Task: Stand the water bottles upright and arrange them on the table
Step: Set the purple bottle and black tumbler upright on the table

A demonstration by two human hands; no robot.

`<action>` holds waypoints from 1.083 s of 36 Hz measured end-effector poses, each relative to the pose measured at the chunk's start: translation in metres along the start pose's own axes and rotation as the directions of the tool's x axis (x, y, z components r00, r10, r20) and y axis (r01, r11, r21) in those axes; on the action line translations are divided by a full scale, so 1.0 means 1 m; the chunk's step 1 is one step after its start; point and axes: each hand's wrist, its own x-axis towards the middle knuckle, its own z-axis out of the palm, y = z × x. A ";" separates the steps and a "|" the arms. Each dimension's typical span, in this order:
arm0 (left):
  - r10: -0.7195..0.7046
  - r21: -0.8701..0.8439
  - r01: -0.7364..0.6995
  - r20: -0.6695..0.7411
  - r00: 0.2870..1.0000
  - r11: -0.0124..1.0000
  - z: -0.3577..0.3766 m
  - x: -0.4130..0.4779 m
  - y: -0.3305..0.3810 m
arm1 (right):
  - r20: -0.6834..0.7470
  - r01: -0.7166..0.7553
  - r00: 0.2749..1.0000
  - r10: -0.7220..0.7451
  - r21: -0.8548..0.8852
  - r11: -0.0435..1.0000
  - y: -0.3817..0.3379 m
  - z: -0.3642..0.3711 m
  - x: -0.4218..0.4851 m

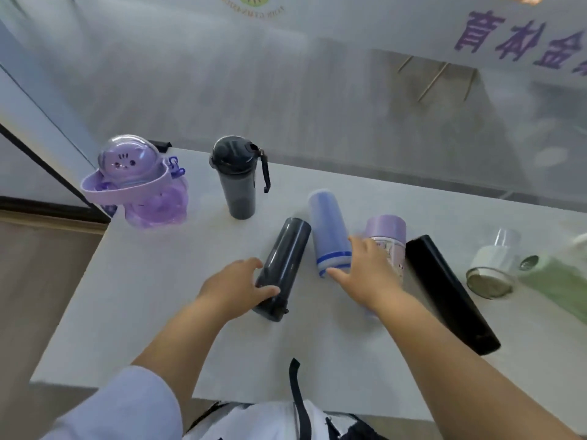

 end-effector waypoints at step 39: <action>0.021 -0.081 -0.080 -0.562 0.827 0.994 -0.035 -0.035 0.034 | -0.297 0.179 0.952 -0.078 0.333 0.926 -0.008 -0.053 0.036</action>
